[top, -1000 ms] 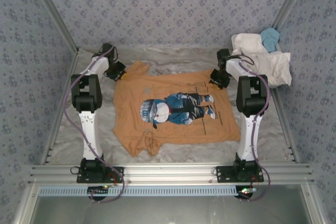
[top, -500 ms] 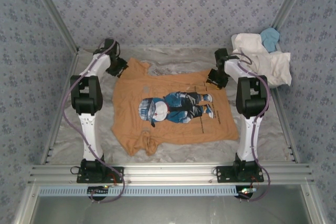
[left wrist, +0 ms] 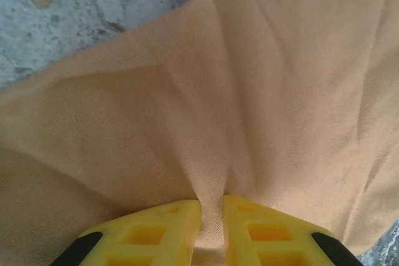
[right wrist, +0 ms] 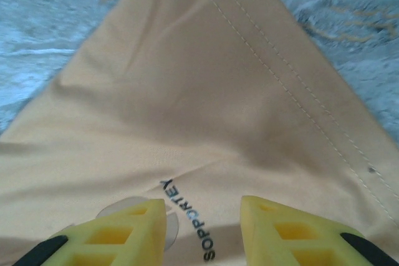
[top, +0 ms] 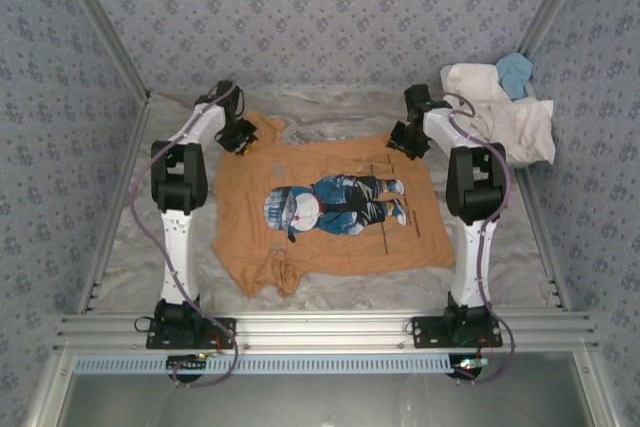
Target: Fold and stack the t-shirts
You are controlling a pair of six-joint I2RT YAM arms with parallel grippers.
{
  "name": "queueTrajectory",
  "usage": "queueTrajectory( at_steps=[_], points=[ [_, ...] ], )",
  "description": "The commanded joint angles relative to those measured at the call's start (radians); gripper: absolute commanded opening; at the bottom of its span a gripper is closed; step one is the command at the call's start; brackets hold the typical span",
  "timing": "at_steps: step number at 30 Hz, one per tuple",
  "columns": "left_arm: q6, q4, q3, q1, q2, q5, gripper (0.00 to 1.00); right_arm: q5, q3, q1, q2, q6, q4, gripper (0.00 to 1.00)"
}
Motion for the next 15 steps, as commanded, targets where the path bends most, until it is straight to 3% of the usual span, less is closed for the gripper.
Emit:
queueTrajectory(
  at_steps=[1,6,11,15],
  points=[
    [0.004,-0.062,0.062,0.010,0.064,0.035,0.19,-0.029,0.055,-0.004,0.064,0.063,-0.044,0.38],
    [-0.007,-0.044,0.271,0.043,0.225,0.097,0.18,-0.086,0.119,-0.032,0.153,0.163,-0.012,0.38],
    [-0.061,-0.047,0.752,0.085,0.496,0.180,0.19,-0.153,0.255,-0.071,0.264,0.263,0.055,0.38],
    [-0.163,0.181,0.835,0.118,0.543,0.246,0.31,-0.249,0.435,-0.087,0.371,0.265,0.133,0.40]
  ],
)
